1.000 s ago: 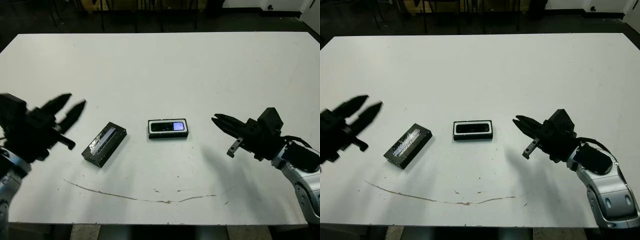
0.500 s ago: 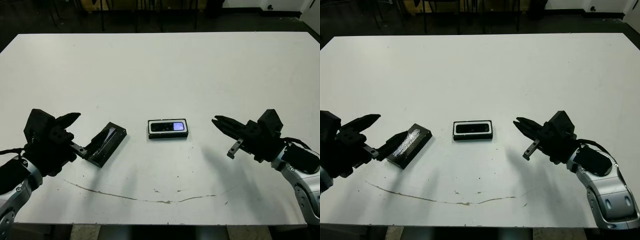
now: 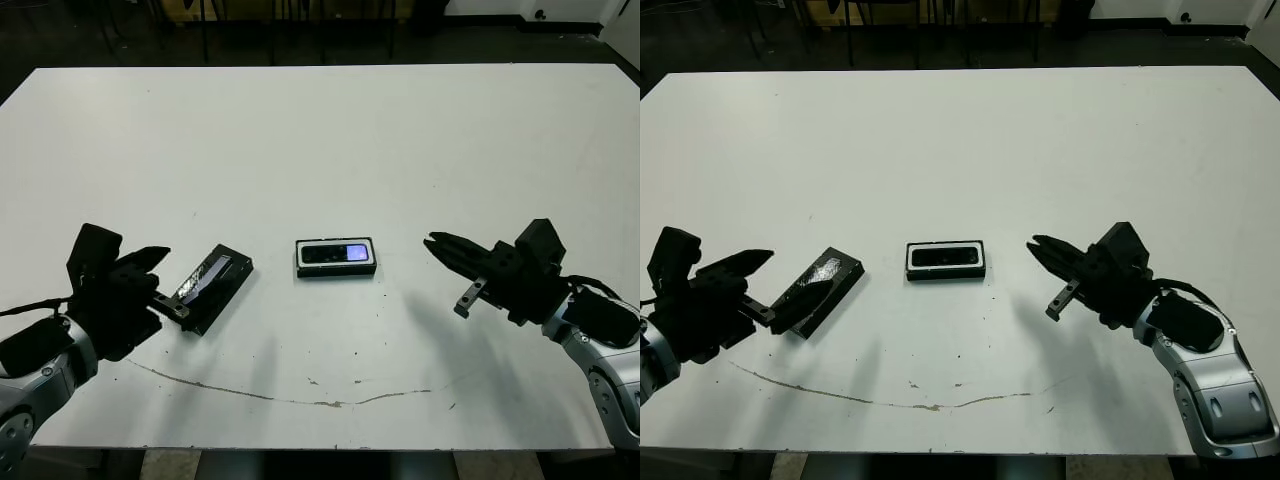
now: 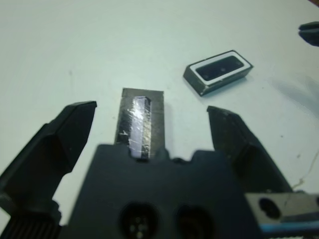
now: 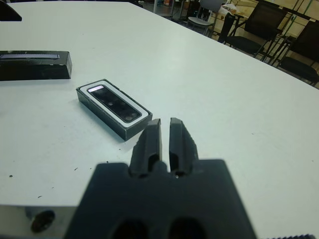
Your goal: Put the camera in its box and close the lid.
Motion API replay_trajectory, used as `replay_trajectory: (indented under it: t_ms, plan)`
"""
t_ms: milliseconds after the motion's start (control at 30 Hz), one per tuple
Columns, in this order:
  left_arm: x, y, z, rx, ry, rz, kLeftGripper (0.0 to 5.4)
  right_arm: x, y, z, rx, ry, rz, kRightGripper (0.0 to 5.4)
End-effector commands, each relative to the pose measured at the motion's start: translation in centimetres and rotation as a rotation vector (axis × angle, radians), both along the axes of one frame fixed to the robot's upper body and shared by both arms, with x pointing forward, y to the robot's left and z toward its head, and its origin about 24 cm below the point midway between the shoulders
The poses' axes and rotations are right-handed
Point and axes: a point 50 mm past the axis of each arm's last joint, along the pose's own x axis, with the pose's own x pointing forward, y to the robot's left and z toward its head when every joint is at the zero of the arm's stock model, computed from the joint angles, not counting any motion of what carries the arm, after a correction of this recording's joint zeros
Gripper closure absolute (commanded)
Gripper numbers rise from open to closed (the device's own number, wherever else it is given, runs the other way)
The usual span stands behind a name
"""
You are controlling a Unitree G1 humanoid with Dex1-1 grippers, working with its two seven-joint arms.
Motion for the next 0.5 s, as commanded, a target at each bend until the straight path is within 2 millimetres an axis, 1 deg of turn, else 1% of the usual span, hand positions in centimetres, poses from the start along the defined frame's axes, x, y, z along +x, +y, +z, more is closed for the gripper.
replay_trajectory:
  t_ms: [33, 200, 333, 500]
  plan:
    - [-0.30, 0.20, -0.68, 0.019, 0.048, 0.004, 0.01, -0.07, -0.21, -0.60, -0.015, 0.028, -0.002, 5.40]
    - [-0.49, 0.22, -0.85, 0.040, 0.046, 0.022, 0.01, -0.07, -0.20, -0.63, -0.019, 0.027, -0.001, 5.40]
    - [-0.45, 0.27, -0.88, 0.125, 0.023, 0.031, 0.01, -0.03, -0.19, -0.67, -0.011, 0.021, 0.007, 5.40]
    - [-0.45, 0.29, -1.45, 0.176, 0.000, 0.010, 0.01, -0.08, -0.25, -0.63, -0.023, 0.020, 0.006, 5.40]
